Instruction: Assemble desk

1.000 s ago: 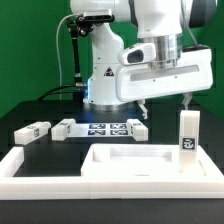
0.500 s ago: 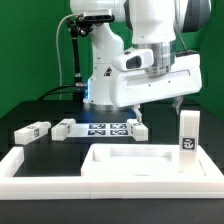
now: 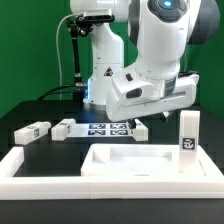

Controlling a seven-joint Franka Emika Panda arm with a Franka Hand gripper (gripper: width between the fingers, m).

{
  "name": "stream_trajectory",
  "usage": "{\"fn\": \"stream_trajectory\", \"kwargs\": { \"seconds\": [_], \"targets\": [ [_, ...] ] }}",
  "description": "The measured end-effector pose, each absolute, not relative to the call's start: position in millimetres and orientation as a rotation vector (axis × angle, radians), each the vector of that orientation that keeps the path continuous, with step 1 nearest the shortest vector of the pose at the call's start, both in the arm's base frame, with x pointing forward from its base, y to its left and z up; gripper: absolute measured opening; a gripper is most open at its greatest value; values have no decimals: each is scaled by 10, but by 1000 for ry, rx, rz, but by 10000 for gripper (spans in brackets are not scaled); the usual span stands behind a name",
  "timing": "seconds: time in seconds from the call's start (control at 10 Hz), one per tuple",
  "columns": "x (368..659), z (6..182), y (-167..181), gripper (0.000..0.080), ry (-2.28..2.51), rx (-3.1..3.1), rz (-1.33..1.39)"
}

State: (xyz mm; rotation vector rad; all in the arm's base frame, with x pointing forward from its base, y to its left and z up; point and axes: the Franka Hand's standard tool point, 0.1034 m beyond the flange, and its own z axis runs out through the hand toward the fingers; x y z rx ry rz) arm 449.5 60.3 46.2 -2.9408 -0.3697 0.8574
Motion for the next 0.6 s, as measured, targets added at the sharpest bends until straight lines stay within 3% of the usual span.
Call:
{"fn": "stream_trajectory", "kwargs": {
  "seconds": [0.2,0.4,0.6],
  "targets": [
    [4445,435,612,649,-351,-2893,1028],
    [4135,354,479,649,-259,-2880,1305],
    [4105,310,442,649,-253,-2862,1374]
  ]
}}
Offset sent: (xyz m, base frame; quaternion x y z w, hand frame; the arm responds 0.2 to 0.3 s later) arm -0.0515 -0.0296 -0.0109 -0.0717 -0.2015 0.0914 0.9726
